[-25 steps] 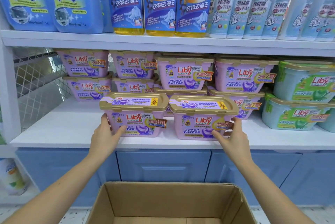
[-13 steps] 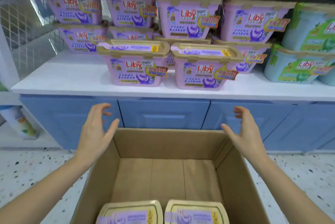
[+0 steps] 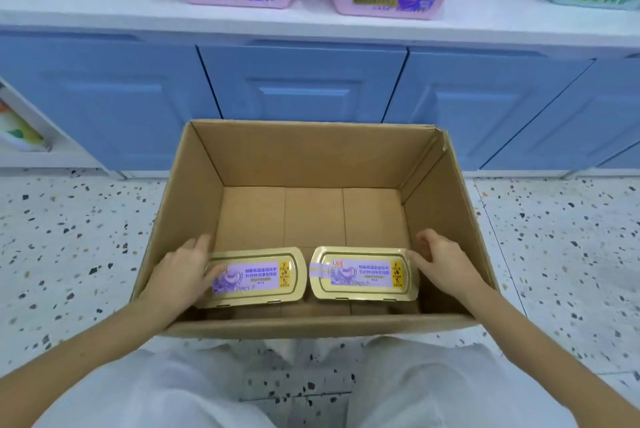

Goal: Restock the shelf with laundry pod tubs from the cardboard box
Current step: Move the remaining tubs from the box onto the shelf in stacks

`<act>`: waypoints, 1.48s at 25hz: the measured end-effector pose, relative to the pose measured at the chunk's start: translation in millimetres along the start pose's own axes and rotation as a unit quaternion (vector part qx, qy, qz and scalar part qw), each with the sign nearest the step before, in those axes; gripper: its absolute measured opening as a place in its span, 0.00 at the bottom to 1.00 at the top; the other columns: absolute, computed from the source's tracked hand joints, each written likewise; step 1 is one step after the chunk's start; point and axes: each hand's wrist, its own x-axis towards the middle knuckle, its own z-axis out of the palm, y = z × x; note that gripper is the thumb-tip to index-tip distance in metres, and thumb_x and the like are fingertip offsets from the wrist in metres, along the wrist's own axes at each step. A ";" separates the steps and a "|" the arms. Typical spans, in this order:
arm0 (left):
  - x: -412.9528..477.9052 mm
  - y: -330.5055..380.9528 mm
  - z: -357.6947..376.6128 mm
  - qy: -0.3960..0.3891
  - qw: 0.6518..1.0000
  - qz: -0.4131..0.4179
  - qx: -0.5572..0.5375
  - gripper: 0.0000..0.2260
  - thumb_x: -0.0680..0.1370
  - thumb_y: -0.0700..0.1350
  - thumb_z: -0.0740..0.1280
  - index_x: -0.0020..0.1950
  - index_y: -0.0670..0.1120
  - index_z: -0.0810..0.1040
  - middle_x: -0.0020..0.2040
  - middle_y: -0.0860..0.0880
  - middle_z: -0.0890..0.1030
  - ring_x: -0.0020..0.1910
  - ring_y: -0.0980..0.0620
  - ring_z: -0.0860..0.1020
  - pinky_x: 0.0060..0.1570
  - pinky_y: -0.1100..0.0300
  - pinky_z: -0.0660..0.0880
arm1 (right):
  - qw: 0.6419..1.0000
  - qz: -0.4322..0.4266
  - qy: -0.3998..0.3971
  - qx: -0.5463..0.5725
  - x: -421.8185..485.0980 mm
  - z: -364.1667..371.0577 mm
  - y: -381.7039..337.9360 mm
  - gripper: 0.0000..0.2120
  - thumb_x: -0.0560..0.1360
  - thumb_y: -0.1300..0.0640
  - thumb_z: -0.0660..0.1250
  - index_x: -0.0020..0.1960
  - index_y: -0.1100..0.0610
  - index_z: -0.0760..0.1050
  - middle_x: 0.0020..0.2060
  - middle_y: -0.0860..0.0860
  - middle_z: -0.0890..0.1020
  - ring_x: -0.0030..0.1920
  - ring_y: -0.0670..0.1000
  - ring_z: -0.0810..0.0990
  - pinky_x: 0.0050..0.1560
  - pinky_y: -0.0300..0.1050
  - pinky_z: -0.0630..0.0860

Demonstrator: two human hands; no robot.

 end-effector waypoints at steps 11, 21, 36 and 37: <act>18.1 7.2 11.3 -0.125 0.950 -0.216 -0.189 0.11 0.76 0.47 0.64 0.45 0.39 0.72 0.56 0.36 0.78 0.51 0.41 0.75 0.45 0.57 0.68 | 0.947 0.197 -0.225 0.120 20.8 16.1 6.8 0.23 0.77 0.50 0.61 0.65 0.63 0.65 0.60 0.57 0.73 0.53 0.53 0.73 0.31 0.44 0.80; 26.8 -3.2 34.3 -0.185 0.821 -0.283 -0.460 0.14 0.78 0.35 0.60 0.64 0.40 0.69 0.58 0.41 0.77 0.52 0.44 0.77 0.46 0.51 0.76 | 0.944 0.212 -0.189 0.171 27.6 23.8 13.9 0.06 0.79 0.58 0.58 0.53 0.61 0.65 0.47 0.58 0.76 0.43 0.56 0.78 0.24 0.42 0.78; 21.8 -1.3 18.7 -0.026 0.946 -0.169 -0.276 0.09 0.75 0.43 0.67 0.45 0.36 0.79 0.41 0.41 0.81 0.41 0.42 0.77 0.37 0.57 0.69 | 0.996 0.078 -0.030 0.024 10.2 -1.6 4.4 0.12 0.75 0.52 0.65 0.39 0.60 0.75 0.27 0.47 0.73 0.30 0.47 0.73 0.26 0.39 0.62; 17.6 3.5 12.4 -0.004 0.959 -0.142 -0.244 0.09 0.75 0.44 0.67 0.43 0.37 0.79 0.39 0.43 0.80 0.39 0.43 0.76 0.34 0.57 0.67 | 0.998 0.062 -0.003 0.013 6.3 -6.1 1.8 0.12 0.75 0.51 0.65 0.40 0.60 0.76 0.27 0.47 0.73 0.29 0.45 0.72 0.26 0.39 0.62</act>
